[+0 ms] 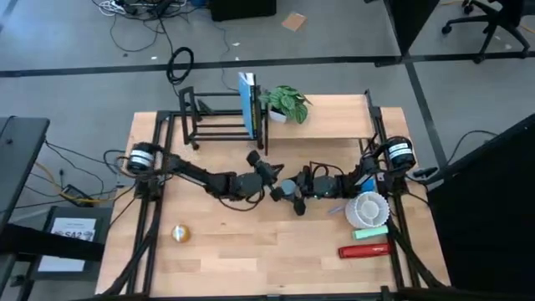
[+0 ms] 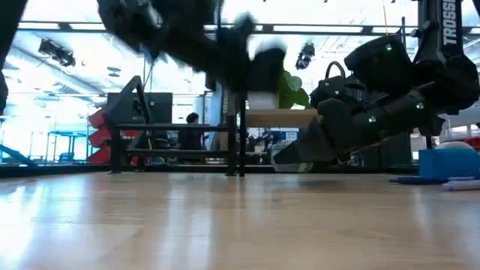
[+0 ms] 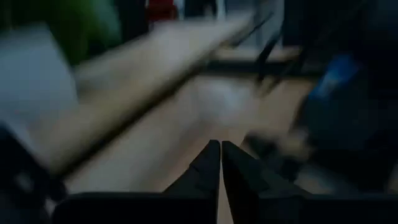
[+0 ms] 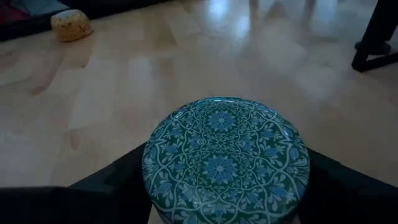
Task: Stock shelves
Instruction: Remove the blue scented candle from under the shelf
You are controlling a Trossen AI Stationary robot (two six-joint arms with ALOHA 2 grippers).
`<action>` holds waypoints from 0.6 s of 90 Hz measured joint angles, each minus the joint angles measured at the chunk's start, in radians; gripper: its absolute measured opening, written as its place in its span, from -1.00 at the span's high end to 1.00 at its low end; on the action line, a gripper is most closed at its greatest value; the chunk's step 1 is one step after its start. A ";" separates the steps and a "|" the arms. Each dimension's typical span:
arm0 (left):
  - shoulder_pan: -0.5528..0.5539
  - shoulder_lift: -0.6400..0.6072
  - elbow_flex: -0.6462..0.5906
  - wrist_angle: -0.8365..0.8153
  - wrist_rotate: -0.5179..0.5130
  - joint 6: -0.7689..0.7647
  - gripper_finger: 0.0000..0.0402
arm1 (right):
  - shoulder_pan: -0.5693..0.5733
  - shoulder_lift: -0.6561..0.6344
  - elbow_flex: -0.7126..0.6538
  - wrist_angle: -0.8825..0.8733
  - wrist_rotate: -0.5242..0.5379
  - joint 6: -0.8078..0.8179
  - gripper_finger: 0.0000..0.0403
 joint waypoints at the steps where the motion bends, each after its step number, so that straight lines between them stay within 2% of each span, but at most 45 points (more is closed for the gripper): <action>1: -0.006 -0.012 0.004 -0.013 -0.005 0.006 1.00 | 0.000 0.000 0.002 -0.003 0.000 -0.002 -0.31; 12: -0.086 -0.148 0.063 -0.188 -0.049 0.045 1.00 | 0.009 0.000 0.060 -0.067 -0.026 -0.021 -0.31; 26: -0.230 -0.277 0.113 -0.404 -0.089 0.018 1.00 | 0.048 0.000 0.220 -0.293 -0.078 -0.051 -0.31; 40: -0.388 -0.349 0.120 -0.553 -0.196 -0.099 1.00 | 0.085 0.000 0.402 -0.497 -0.090 -0.140 -0.31; 54: -0.522 -0.363 0.120 -0.617 -0.312 -0.205 1.00 | 0.083 0.000 0.491 -0.523 -0.118 -0.218 -0.31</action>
